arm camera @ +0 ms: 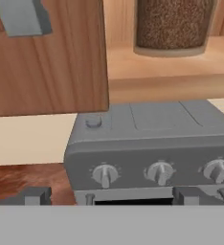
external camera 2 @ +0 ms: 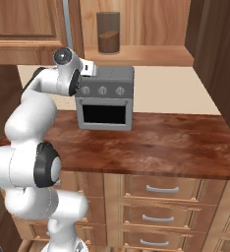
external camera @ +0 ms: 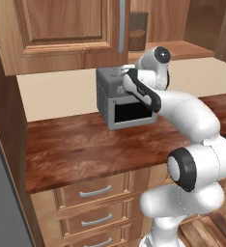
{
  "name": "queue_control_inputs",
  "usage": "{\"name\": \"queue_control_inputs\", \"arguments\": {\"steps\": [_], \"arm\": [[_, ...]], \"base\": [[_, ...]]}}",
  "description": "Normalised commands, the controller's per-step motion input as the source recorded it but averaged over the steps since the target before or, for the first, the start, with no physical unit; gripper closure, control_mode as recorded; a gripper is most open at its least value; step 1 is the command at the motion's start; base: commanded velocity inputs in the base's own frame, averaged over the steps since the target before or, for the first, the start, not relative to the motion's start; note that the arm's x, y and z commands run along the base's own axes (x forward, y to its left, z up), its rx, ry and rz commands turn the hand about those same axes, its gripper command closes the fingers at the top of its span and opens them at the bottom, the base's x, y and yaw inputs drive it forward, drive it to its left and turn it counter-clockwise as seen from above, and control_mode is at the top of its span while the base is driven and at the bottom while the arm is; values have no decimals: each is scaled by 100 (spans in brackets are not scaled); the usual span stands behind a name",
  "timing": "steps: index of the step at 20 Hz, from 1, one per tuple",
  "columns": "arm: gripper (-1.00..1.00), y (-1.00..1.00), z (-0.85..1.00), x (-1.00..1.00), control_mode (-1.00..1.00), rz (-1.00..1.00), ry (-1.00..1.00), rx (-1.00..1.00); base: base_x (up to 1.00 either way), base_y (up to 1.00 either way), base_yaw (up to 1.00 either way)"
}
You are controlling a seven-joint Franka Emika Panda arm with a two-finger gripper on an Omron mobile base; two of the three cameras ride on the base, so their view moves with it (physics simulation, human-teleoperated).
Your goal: Pick the jar and jar from the dining table and place them in the open cabinet. Close the cabinet after placing the objects.
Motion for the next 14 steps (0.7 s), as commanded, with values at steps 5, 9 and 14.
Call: {"name": "queue_control_inputs", "arguments": {"steps": [5, 9, 14], "arm": [[-100, -54, 0, -100, -100, -3, -1, 0], [-100, -99, 0, -100, -100, -1, 0, 0], [-100, -90, 0, -100, -100, 0, -15, 5]], "base": [[0, 0, 0], [0, 0, 0], [0, 0, 0]]}}
